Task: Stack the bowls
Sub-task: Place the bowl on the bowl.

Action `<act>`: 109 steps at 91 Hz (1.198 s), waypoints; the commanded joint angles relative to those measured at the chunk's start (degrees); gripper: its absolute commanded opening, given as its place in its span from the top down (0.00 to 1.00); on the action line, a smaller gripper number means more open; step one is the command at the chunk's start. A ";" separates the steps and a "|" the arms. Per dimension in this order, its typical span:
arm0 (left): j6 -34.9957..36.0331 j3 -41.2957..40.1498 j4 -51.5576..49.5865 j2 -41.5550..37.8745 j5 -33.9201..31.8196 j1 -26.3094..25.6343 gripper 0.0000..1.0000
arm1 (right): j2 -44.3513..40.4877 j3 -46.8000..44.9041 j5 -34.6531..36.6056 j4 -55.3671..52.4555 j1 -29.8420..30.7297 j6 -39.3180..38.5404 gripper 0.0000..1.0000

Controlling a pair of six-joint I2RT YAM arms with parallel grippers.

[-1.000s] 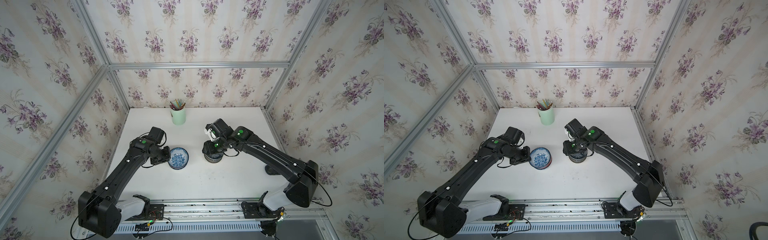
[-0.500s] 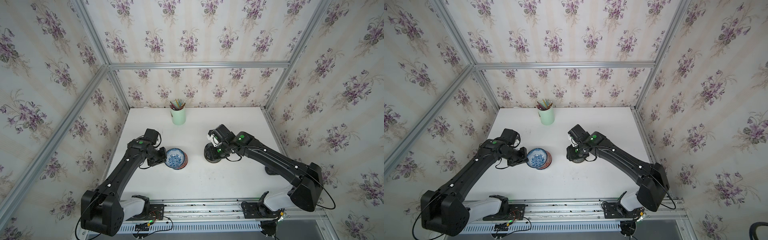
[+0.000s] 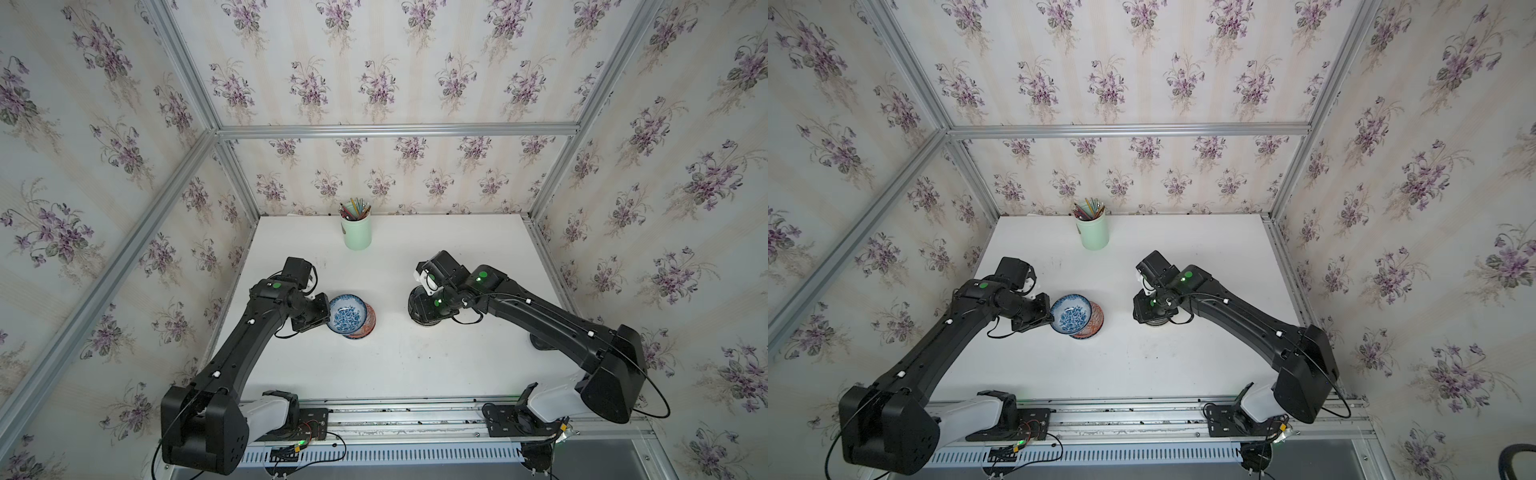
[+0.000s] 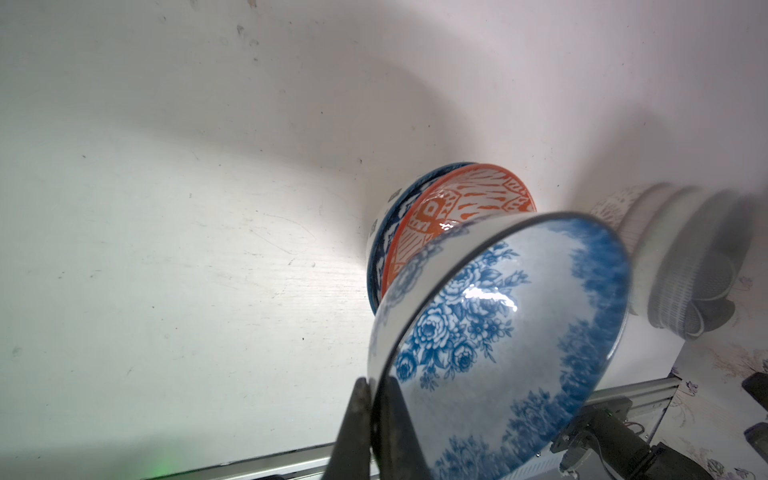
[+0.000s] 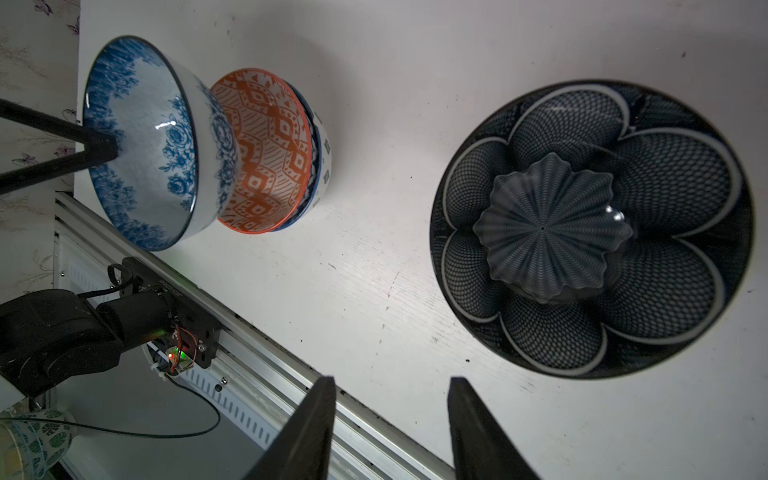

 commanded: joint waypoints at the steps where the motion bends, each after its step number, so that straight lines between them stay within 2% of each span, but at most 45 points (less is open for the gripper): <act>1: 0.89 0.22 0.42 -0.46 0.51 0.47 1.00 | -0.42 -0.17 -0.22 0.71 0.06 -0.29 0.51; 58: 0.54 -0.15 -0.09 1.07 -0.69 1.05 1.00 | -0.38 -0.30 -0.39 0.64 0.04 -0.44 0.51; 78: 0.97 -0.17 1.34 1.44 1.47 1.05 1.00 | -0.51 -0.75 -0.41 0.75 0.03 -0.55 0.51; 95: 0.63 -0.62 5.20 2.15 7.15 1.07 1.00 | -0.64 -1.17 -0.42 0.99 0.01 -0.65 0.51; 109: -0.22 -1.10 8.43 3.92 8.57 0.65 1.00 | -0.73 -1.39 -0.40 1.21 0.01 -0.48 0.51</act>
